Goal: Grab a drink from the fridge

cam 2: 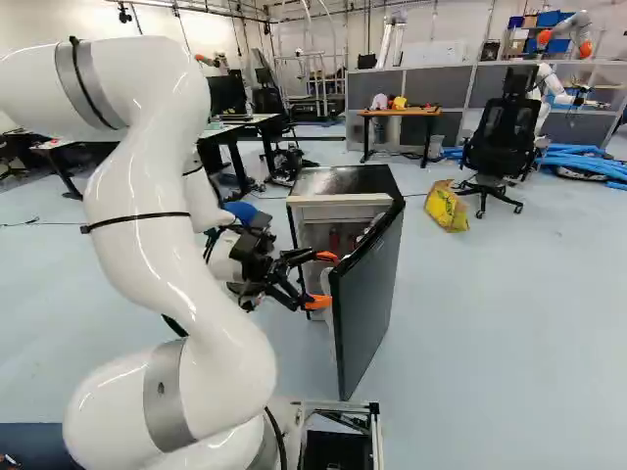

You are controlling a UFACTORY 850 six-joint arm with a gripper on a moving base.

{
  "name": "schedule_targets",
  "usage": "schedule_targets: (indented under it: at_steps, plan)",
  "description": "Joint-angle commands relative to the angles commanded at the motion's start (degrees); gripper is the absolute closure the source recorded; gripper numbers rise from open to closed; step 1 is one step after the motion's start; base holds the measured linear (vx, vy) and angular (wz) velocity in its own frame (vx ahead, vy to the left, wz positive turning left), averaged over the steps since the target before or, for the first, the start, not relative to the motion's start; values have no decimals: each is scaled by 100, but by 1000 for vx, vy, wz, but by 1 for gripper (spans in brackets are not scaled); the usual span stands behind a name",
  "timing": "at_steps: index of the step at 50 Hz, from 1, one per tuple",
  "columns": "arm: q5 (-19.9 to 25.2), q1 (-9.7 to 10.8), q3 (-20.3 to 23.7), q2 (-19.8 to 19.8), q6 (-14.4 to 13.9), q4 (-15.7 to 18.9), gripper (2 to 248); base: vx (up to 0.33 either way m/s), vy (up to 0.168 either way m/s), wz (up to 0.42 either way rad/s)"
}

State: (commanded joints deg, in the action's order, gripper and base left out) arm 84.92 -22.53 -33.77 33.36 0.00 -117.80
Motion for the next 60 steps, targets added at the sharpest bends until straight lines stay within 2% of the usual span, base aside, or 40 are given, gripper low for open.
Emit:
schedule_targets:
  at_steps: [19,32,49,60]
  plan:
    - [-212,664,-303,0,0,-121,3,0,0,0]
    - [-212,1102,-515,14,0,-238,3,0,0,0]
    - [-212,1675,-813,40,0,-603,3,0,0,0]
    - [-212,2026,-1008,62,0,-635,3,0,0,0]
